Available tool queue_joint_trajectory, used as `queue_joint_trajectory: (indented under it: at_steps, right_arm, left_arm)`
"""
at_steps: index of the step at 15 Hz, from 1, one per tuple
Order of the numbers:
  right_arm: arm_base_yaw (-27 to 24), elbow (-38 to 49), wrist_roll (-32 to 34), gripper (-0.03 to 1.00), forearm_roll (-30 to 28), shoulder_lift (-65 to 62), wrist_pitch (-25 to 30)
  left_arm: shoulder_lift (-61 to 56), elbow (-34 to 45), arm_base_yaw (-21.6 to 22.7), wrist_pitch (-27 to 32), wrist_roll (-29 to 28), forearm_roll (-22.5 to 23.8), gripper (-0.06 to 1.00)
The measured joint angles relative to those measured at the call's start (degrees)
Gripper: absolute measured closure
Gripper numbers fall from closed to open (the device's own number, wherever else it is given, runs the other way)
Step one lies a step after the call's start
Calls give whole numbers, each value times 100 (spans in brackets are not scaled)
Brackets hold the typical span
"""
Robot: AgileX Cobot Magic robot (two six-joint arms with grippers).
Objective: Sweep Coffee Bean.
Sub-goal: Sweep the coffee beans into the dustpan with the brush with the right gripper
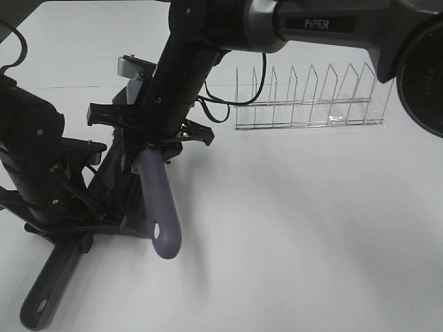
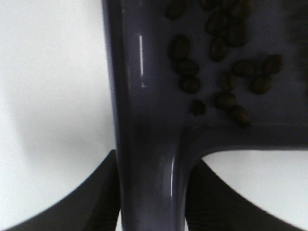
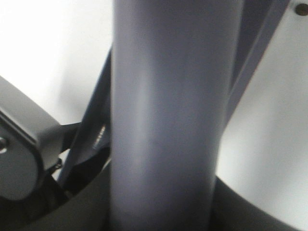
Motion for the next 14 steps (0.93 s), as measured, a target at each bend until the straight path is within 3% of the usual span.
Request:
queue_joint_trajectory:
  at_steps: [2,4,8,14]
  right_arm:
    - [0,-109,52,64,-561,0,338]
    - [0,-298,103,64,-1513,-29,911]
    - [0,-361,103,64,-2515,-286,1037]
    - [-195,-80,23,64,-3209,-665,1049]
  left_arm:
    - [0,0,0,0,0,-6,62]
    - [0,0,0,0,0,-29,62]
    - [0,-6,0,-11,0,-46,62]
    - [0,-6,0,-11,0,-57,62]
